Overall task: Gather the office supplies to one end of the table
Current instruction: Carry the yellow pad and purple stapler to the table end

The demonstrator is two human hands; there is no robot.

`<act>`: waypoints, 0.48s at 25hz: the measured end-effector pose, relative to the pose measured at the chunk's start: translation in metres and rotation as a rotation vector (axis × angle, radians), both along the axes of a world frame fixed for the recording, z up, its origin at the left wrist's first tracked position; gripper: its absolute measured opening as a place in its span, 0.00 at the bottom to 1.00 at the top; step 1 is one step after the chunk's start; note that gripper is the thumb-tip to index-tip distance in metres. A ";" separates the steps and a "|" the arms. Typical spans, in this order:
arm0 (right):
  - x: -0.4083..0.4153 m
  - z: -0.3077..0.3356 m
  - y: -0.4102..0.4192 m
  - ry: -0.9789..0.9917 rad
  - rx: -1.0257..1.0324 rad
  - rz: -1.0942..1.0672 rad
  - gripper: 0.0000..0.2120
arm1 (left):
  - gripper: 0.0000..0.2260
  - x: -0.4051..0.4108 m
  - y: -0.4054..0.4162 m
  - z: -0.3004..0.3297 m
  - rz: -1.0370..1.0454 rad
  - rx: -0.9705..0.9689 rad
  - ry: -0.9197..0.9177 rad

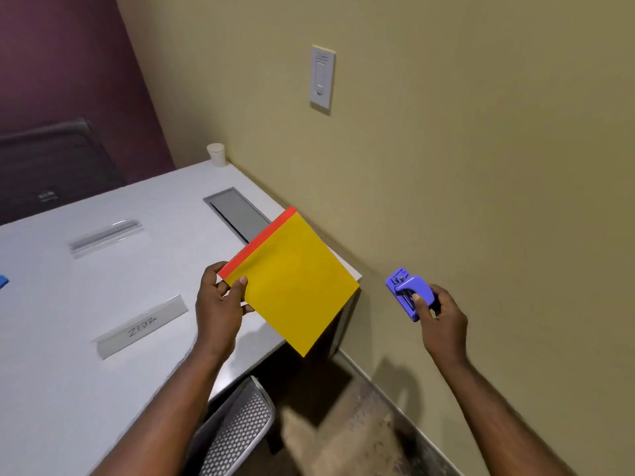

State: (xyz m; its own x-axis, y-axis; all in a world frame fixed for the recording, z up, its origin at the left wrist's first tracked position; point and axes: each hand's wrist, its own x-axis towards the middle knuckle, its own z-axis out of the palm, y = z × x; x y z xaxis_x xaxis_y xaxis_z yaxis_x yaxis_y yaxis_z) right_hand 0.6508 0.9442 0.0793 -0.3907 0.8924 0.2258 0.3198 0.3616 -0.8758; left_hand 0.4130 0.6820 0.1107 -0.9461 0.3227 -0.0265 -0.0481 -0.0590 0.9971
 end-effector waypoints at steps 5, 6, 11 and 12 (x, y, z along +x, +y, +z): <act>-0.101 -0.012 0.035 -0.050 0.010 0.237 0.10 | 0.11 -0.034 -0.021 -0.018 0.216 -0.015 -0.047; -0.123 -0.016 0.044 -0.068 0.013 0.295 0.09 | 0.11 -0.040 -0.022 -0.021 0.259 -0.025 -0.050; -0.218 -0.039 0.083 -0.169 0.004 0.545 0.11 | 0.14 -0.059 -0.011 -0.029 0.453 -0.071 -0.078; -0.234 -0.044 0.090 -0.189 0.005 0.588 0.12 | 0.13 -0.062 -0.006 -0.030 0.484 -0.079 -0.086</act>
